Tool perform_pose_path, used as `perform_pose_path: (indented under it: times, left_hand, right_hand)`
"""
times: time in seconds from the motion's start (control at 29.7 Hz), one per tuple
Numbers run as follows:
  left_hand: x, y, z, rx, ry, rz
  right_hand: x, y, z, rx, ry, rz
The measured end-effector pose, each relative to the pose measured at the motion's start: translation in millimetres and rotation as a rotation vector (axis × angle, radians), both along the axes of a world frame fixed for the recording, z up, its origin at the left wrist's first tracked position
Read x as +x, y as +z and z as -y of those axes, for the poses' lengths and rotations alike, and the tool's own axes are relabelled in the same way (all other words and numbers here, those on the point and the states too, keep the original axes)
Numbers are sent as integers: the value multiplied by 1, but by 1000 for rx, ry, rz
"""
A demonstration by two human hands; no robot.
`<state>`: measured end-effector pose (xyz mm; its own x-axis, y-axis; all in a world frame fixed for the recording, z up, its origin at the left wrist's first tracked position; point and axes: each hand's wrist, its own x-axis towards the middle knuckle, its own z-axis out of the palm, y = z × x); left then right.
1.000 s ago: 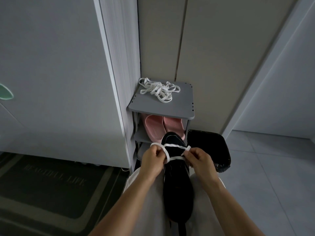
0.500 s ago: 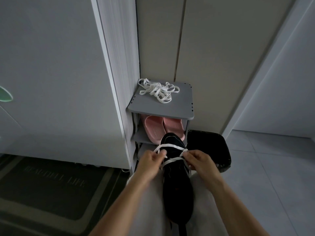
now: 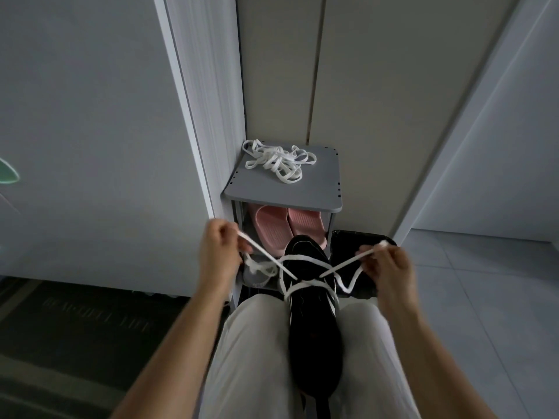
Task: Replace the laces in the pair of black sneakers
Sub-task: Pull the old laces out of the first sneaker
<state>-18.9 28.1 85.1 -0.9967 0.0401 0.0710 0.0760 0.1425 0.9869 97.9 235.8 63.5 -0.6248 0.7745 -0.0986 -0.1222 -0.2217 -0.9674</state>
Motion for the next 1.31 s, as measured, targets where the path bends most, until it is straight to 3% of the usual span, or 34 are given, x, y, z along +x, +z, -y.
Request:
perform_pose_path:
  times: [0.1,0.17,0.24,0.3,0.4,0.5,0.67,0.77,0.91,1.01,1.08,1.21,1.31]
  left_hand:
    - [-16,24,21,164,153,-76]
    - [-9,26,17,184,73,-9]
    - [11,15,2,28,-148,163]
    - [36,-5,-14,-251,-371,335]
    - [55,-35,-32,-444,-427,296]
    - [53,-40,-36,-362,-368,225]
    - [42,-34,-27,-352,-469,199]
    - [36,-24,-18,-188,-391,251]
    - [-1,12,20,162,-32,194]
    - [-15,28,36,250,36,113]
    - [-8,25,28,219,12,103]
    - [20,5,-1,126,-179,235]
    - [38,-22,-18,-106,-378,233]
  right_hand:
    - [4,16,-22,-93,-128,-179]
    - [4,19,-19,-57,-85,-103]
    - [2,13,-5,24,105,75]
    - [5,5,14,130,331,248]
    - [9,-4,31,309,468,368]
    - [8,-6,37,439,445,418]
    - [0,-11,37,664,470,485]
    - [0,-11,29,755,396,476]
    - [7,-4,-18,490,-18,367]
    - [14,11,-39,268,-208,186]
    - [12,15,-31,209,-169,144]
    - [10,5,2,171,105,177]
    - [10,0,19,117,180,167]
